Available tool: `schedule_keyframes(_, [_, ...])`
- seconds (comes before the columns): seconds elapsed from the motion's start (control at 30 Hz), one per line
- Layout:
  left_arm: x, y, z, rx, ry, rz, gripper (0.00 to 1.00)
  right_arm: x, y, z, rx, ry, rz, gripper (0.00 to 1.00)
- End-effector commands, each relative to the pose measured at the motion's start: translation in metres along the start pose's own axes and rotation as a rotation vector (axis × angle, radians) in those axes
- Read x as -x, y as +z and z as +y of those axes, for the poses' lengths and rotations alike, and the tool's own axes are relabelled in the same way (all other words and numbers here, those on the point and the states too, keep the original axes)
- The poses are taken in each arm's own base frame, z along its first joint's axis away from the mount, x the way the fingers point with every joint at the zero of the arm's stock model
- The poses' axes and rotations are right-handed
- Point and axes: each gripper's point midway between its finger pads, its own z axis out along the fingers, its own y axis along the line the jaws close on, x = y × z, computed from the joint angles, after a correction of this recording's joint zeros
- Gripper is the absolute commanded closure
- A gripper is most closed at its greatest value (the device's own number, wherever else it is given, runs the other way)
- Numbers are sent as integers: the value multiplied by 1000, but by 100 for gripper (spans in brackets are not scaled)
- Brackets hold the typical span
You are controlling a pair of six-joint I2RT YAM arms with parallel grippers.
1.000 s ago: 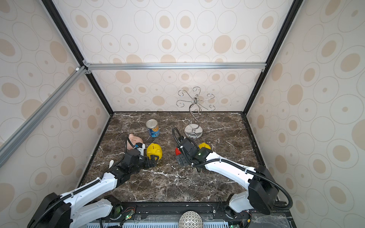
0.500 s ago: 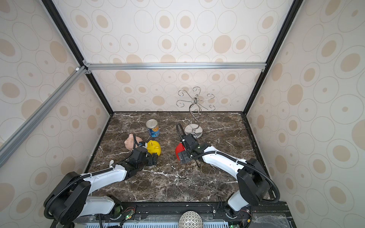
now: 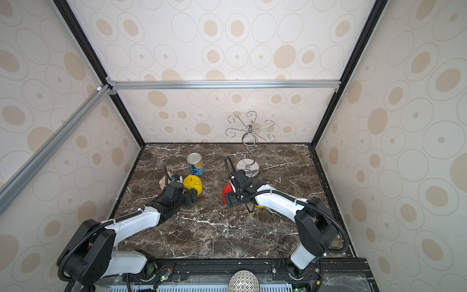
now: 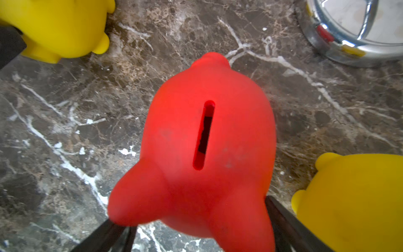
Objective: Open piggy banks
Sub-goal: Move the piggy bank to the center of the board, then adjust the piggy bank at the center of the board.
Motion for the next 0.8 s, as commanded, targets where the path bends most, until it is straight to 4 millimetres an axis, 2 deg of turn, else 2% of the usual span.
schedule_keyframes(0.0, [33, -20, -13, -41, -13, -72, 4, 7, -3, 23, 94, 61, -6, 12])
schedule_keyframes(0.1, [39, -32, -20, -84, -21, -84, 3, 8, -3, 35, 117, 58, -2, 12])
schedule_keyframes(0.23, [46, -47, -24, -113, -24, -99, 2, 5, -3, 62, 207, 70, 28, 16])
schedule_keyframes(0.33, [52, -59, -27, -139, -23, -119, 1, 4, -10, 76, 237, 34, 31, 19])
schedule_keyframes(0.5, [57, -73, -25, -153, -34, -159, 0, 3, -21, 48, 76, -76, 17, 26])
schedule_keyframes(0.57, [58, -77, -24, -164, -48, -179, 0, 3, -26, 39, 25, -155, 20, 31])
schedule_keyframes(0.63, [59, -80, -22, -167, -71, -196, 0, 4, -26, 33, -12, -234, 18, 40])
schedule_keyframes(0.7, [60, -83, -20, -172, -100, -217, 0, 4, -23, 30, -29, -321, 32, 43])
schedule_keyframes(0.77, [59, -86, -19, -187, -125, -241, 0, 5, -21, 38, 8, -403, 41, 51])
